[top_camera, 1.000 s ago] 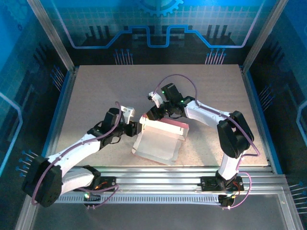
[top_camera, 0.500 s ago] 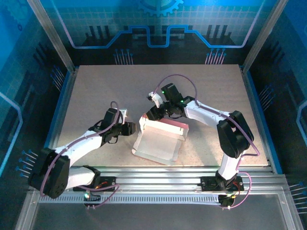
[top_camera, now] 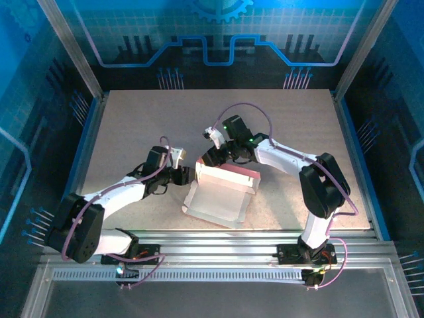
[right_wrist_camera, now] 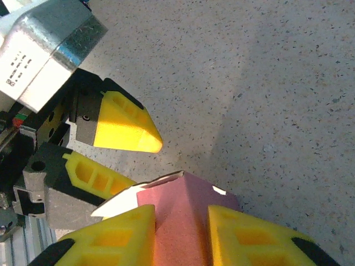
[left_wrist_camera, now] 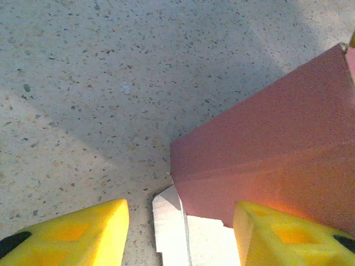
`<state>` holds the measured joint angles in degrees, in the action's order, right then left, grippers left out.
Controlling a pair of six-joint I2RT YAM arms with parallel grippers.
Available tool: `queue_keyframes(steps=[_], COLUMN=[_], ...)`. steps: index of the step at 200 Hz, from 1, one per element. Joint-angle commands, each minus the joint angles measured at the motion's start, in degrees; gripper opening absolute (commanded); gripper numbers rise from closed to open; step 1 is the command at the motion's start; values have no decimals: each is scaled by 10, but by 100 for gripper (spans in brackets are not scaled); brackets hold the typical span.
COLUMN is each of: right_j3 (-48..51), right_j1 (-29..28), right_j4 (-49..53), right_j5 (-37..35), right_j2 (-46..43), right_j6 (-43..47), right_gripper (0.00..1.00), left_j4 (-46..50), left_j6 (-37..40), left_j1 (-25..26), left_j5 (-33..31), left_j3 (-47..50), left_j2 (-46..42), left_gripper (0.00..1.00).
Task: Fold the paper box
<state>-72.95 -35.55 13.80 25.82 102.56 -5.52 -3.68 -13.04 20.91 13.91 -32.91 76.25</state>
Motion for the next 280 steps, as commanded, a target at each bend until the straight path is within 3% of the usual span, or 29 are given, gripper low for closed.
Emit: queue_keyframes(steps=[1,79,204,280], right_j3=[7,12,4,-2], right_j1=[6,8,22,38], right_j4=[15,11,11,7], right_j5=[-6,10,52,81], right_j2=[20,21,29,25], right_j6=[-6,-14,-36,-57], right_gripper=[30,28,27,31], left_j4=[-17,-19,-34,-34], left_j6=[24,44,63,61], left_j1=[14,47,79,85], left_j5=[24,-31,-102,-108], left_j3=[-15,-38,-71,-72], left_j2=[12,44,99,107], left_gripper=[55,55,45,44])
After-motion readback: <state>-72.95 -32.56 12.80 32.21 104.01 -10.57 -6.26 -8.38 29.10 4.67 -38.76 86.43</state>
